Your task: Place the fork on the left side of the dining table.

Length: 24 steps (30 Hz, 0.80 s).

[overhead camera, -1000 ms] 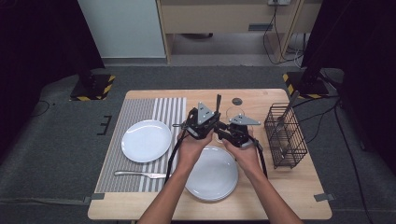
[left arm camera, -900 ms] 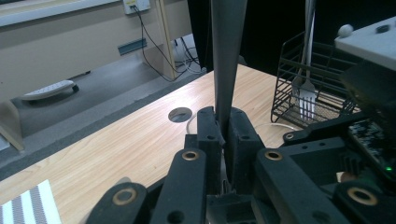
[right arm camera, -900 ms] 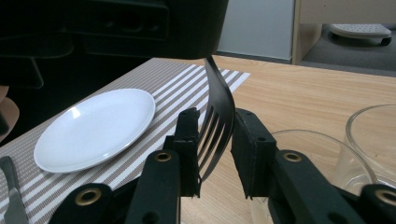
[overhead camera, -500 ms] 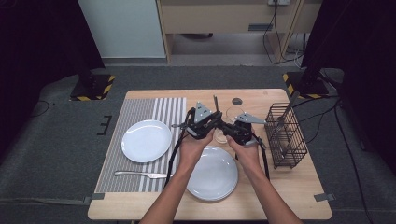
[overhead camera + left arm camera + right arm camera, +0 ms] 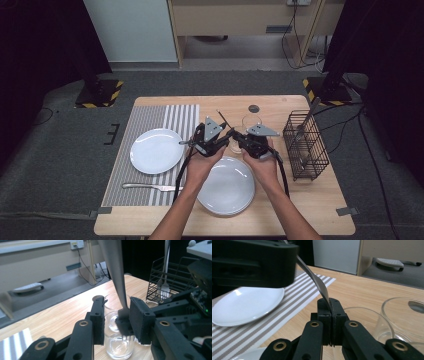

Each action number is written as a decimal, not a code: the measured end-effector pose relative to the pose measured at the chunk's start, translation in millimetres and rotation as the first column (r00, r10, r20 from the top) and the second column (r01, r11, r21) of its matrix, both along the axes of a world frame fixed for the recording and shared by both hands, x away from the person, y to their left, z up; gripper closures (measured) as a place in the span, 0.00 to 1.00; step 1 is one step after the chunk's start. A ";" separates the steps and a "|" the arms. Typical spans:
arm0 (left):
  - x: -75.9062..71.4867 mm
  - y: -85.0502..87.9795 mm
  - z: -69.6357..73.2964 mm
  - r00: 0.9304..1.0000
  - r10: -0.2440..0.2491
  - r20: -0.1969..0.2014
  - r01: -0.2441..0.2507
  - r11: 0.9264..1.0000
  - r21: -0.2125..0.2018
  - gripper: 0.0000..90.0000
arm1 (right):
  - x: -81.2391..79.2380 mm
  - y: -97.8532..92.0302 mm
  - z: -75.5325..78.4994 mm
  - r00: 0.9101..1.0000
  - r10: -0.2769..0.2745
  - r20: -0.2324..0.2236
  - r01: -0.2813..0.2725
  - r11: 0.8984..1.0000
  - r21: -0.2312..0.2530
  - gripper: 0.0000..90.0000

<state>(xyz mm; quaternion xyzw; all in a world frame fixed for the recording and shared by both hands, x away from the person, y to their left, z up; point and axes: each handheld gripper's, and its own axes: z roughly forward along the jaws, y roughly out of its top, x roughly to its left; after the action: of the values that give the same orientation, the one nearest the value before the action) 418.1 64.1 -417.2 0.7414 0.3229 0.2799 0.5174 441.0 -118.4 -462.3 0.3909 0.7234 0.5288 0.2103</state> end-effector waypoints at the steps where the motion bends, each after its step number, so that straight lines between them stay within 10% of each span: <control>1: -2.2 0.6 -0.7 1.000 0.000 0.005 0.000 1.000 0.003 0.72 | -0.1 -0.1 -0.3 1.000 -0.004 0.000 0.004 1.000 -0.004 0.99; 24: -25.6 -7.8 11.0 0.996 -0.021 0.086 0.016 0.998 0.061 0.68 | -4.6 6.3 -4.2 1.000 -0.006 0.021 0.008 0.996 -0.092 0.99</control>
<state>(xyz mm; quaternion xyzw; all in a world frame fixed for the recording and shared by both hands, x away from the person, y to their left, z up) 392.5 56.2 -406.2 0.7468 0.2845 0.3166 0.5110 436.5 -112.1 -466.5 0.3778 0.7434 0.4982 0.2376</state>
